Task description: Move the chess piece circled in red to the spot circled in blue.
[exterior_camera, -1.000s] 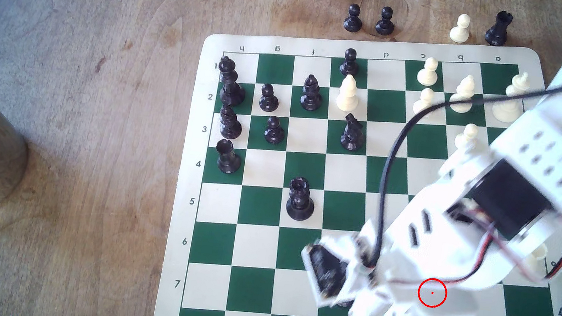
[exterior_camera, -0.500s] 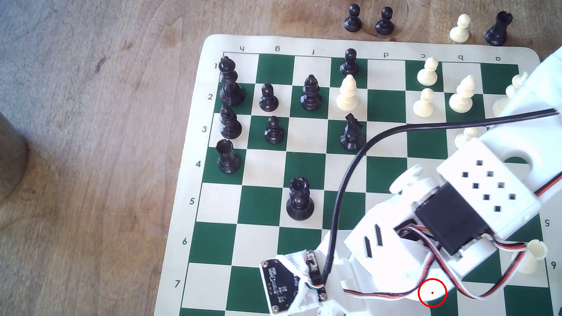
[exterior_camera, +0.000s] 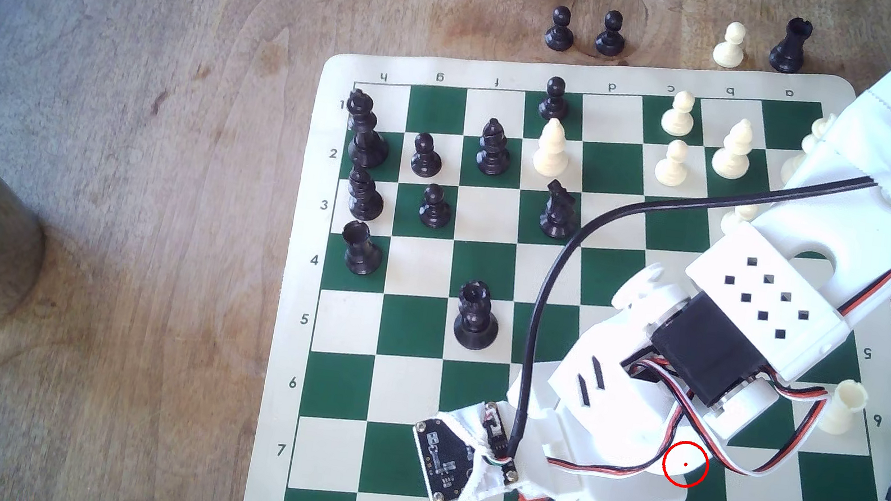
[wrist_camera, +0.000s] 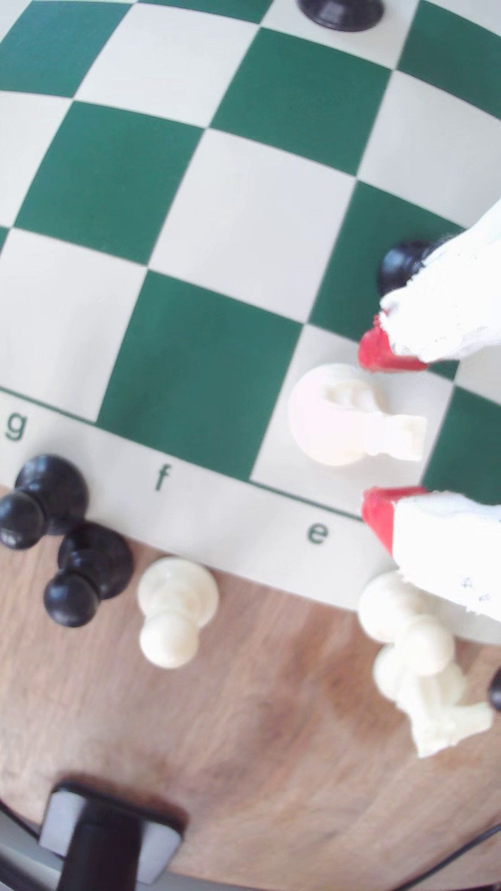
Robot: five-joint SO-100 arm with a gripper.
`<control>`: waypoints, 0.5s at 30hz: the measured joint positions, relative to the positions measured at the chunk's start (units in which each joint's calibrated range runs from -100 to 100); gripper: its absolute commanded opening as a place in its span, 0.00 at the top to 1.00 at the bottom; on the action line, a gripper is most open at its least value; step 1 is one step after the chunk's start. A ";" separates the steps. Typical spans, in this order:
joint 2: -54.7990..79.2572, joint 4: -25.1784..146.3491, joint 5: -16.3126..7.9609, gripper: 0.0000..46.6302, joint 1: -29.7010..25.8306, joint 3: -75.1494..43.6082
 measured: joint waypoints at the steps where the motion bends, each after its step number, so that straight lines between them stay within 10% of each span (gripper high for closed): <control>1: 0.00 0.40 0.00 0.70 0.00 0.00; 15: -13.41 4.46 -1.17 0.61 -3.61 10.39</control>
